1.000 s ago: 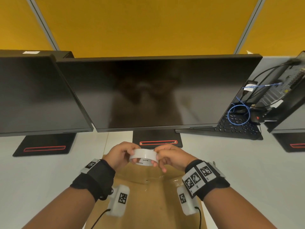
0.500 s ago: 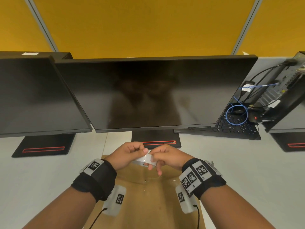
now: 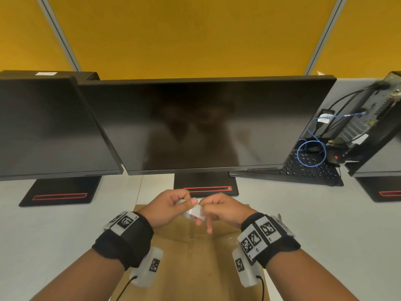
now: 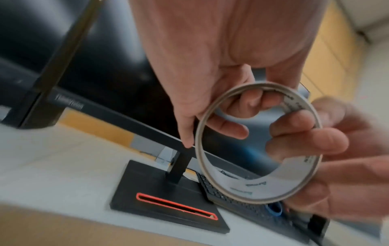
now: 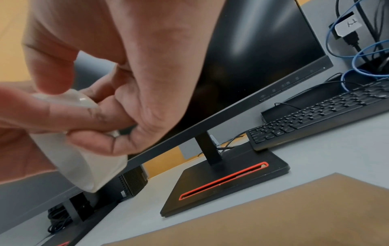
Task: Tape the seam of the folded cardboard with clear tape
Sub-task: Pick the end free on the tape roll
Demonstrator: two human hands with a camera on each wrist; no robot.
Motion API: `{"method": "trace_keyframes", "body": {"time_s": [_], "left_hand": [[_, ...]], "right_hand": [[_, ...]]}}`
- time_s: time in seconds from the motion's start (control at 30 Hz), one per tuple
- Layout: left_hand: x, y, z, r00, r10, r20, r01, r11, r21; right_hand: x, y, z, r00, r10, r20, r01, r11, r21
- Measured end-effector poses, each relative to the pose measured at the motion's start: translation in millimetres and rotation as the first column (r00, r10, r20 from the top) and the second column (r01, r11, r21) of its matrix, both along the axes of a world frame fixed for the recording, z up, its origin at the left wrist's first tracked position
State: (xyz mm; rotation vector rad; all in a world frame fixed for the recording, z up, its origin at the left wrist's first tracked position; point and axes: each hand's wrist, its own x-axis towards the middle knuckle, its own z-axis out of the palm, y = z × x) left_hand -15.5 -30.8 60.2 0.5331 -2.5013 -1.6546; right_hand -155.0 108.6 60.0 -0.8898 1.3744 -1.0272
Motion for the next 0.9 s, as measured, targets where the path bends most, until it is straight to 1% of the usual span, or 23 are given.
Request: {"method": "trace_keyframes", "body": {"time_s": [0.1, 0.17, 0.2, 0.23, 0.33, 0.4, 0.47, 0.57, 0.9], "left_hand": [[5, -3, -5, 0.995, 0.069, -0.071, -0.050, 0.970, 0.240], [7, -4, -6, 0.991, 0.099, -0.088, -0.062, 0.935, 0.348], [7, -4, -6, 0.990, 0.102, -0.097, -0.058, 0.926, 0.374], [7, -4, -5, 0.990, 0.098, -0.101, -0.054, 0.927, 0.371], [6, -1, -4, 0.992, 0.061, -0.109, -0.032, 0.966, 0.256], [6, 1, -3, 0.993, 0.049, -0.103, -0.027, 0.978, 0.209], [7, 2, -4, 0.995, 0.044, -0.089, -0.025, 0.979, 0.203], [7, 2, -5, 0.997, 0.045, -0.068, -0.028, 0.972, 0.232], [7, 0, -11, 0.999, 0.010, -0.046, -0.001, 0.981, 0.196]], "right_hand": [[1, 2, -1, 0.996, -0.044, 0.071, 0.045, 0.999, -0.003], [2, 3, 0, 0.994, -0.050, 0.092, 0.051, 0.999, -0.016], [3, 3, 0, 0.994, -0.049, 0.096, 0.052, 0.998, -0.024], [4, 2, 1, 0.995, -0.051, 0.091, 0.054, 0.998, -0.027], [7, 0, 1, 0.997, -0.070, 0.041, 0.070, 0.997, -0.008], [7, 0, 1, 0.997, -0.074, 0.026, 0.074, 0.997, 0.011], [7, 2, 0, 0.997, -0.068, 0.041, 0.067, 0.998, 0.017], [6, 2, 0, 0.997, -0.048, 0.065, 0.047, 0.999, 0.013], [7, 1, 0, 0.998, -0.028, 0.060, 0.026, 0.999, 0.034]]}}
